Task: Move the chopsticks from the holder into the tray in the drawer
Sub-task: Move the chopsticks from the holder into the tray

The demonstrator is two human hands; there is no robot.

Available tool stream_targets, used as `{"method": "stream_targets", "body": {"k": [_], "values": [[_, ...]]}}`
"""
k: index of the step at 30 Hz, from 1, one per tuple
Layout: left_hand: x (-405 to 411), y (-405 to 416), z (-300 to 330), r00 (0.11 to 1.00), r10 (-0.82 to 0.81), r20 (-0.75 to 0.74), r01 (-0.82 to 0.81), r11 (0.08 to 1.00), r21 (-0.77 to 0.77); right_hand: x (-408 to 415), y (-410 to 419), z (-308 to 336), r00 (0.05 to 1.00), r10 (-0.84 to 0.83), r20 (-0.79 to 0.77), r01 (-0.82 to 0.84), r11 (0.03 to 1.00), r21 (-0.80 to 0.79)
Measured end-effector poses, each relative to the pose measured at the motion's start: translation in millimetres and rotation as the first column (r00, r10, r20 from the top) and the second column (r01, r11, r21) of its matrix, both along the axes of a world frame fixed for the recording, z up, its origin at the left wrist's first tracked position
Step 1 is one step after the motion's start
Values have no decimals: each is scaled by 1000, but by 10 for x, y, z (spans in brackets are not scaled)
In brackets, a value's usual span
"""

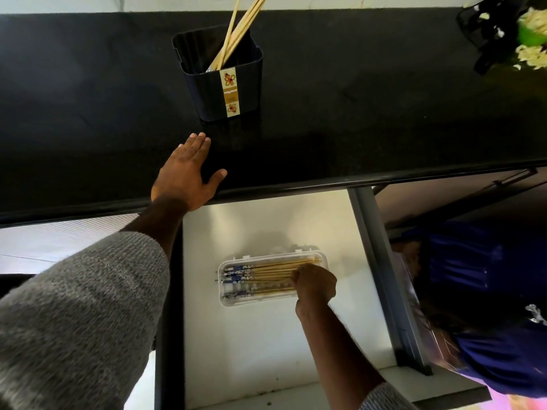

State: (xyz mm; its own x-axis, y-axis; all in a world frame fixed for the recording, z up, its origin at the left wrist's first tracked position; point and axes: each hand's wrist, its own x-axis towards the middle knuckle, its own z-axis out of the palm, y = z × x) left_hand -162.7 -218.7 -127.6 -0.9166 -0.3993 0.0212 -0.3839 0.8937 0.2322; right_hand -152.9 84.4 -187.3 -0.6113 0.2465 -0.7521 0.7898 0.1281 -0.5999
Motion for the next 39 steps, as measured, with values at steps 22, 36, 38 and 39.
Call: {"method": "stream_targets", "body": {"k": [22, 36, 38, 39], "values": [[5, -7, 25, 1000, 11, -13, -11, 999, 52, -1150, -1135, 996, 498, 344, -796, -375, 913, 160], [5, -46, -17, 999, -21, -24, 22, 997, 74, -2570, -2182, 1738, 602, 447, -662, -511, 852, 112], [5, -54, -39, 999, -21, -28, 23, 998, 67, -2625, -2330, 1783, 619, 459, -638, -525, 845, 98], [8, -58, -41, 999, -21, -29, 23, 997, 68, -2646, -2395, 1816, 627, 461, -628, -525, 845, 97]]}}
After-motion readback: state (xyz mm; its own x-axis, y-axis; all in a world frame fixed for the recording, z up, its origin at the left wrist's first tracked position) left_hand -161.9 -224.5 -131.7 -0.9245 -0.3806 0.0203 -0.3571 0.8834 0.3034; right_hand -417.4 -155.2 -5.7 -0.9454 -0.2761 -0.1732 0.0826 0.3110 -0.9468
